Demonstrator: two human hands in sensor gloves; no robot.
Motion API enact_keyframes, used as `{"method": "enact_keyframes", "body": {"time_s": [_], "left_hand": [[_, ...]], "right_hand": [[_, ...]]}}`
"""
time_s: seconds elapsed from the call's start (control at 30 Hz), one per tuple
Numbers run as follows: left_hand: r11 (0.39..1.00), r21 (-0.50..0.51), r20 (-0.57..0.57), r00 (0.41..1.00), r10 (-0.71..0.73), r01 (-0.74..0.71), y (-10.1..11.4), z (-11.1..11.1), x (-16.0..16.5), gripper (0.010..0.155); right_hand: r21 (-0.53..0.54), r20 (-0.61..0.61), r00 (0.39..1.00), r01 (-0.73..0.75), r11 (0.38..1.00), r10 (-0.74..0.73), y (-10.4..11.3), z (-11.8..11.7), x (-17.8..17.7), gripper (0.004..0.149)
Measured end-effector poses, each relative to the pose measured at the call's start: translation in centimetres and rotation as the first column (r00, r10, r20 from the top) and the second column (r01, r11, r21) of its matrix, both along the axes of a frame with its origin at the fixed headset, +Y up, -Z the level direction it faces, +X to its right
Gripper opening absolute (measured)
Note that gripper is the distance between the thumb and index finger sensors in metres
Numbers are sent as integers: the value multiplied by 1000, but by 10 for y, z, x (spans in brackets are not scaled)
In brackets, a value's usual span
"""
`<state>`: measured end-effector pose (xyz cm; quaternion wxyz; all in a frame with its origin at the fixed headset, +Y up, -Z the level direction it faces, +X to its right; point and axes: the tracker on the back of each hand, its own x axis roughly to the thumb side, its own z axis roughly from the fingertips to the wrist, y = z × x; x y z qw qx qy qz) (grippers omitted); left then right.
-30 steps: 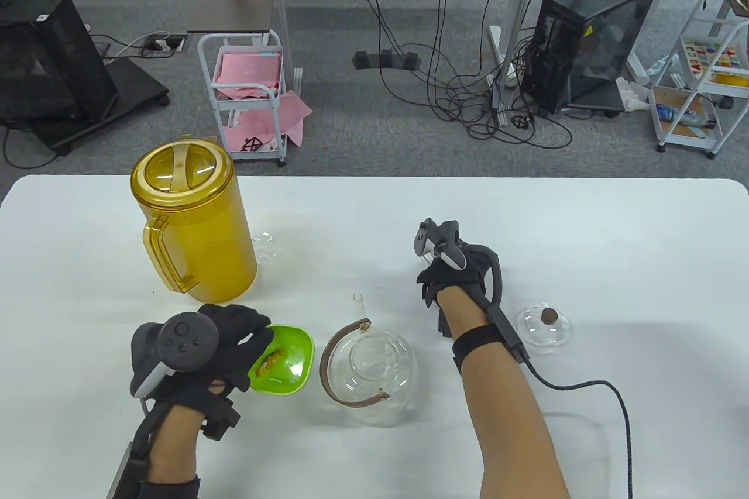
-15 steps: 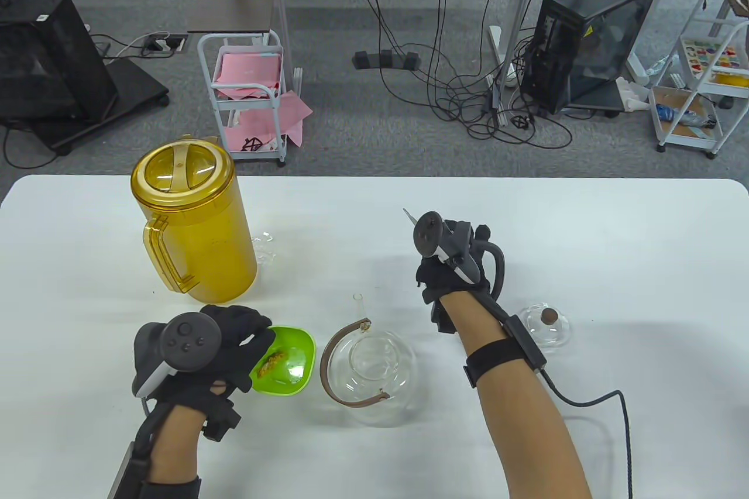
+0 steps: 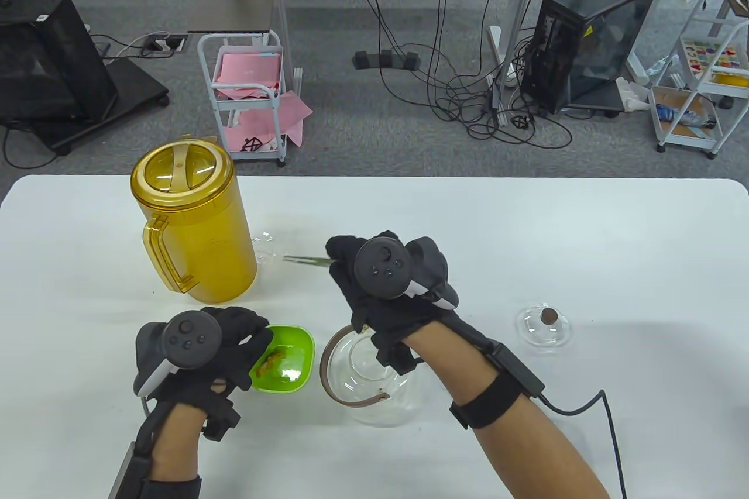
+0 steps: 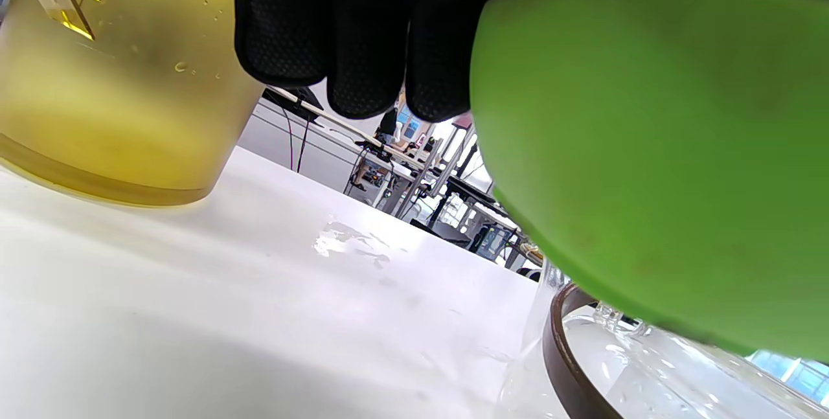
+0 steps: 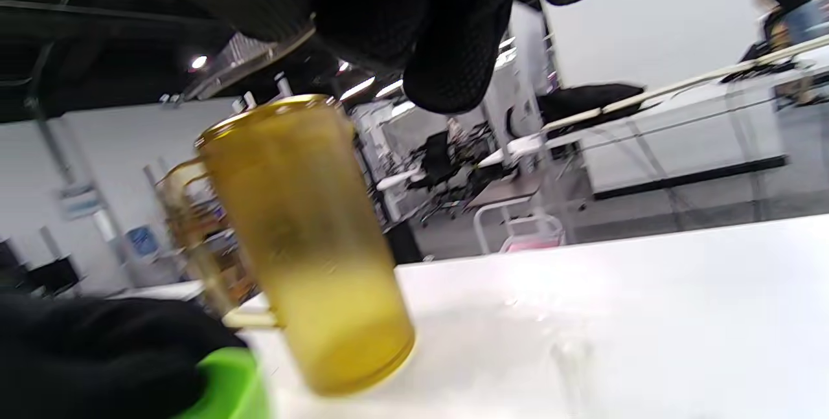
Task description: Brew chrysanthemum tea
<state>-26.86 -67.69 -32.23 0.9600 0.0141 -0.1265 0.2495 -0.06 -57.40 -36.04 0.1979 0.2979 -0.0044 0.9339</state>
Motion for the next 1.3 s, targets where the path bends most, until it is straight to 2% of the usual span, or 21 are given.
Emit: {"method": "enact_keyframes", "body": {"time_s": [0.07, 0.2, 0.53, 0.97, 1.3], "left_hand": [[1000, -1, -4, 1000, -2, 2, 0, 0, 0, 40], [1000, -2, -6, 1000, -5, 5, 1, 0, 0, 40], [1000, 0, 2, 1000, -2, 2, 1, 0, 0, 40], [1000, -8, 12, 1000, -10, 10, 0, 0, 2, 40], [1000, -21, -3, 1000, -16, 16, -1, 0, 2, 40]], "right_hand": [[-4, -49, 996, -81, 997, 80, -1, 13, -8, 48], [106, -59, 945, -315, 943, 322, -7, 33, -26, 48], [174, -84, 882, -446, 878, 464, -28, 51, -57, 49], [229, -85, 861, -473, 851, 502, -38, 57, -68, 47], [229, -46, 899, -415, 880, 436, -20, 53, -40, 46]]}}
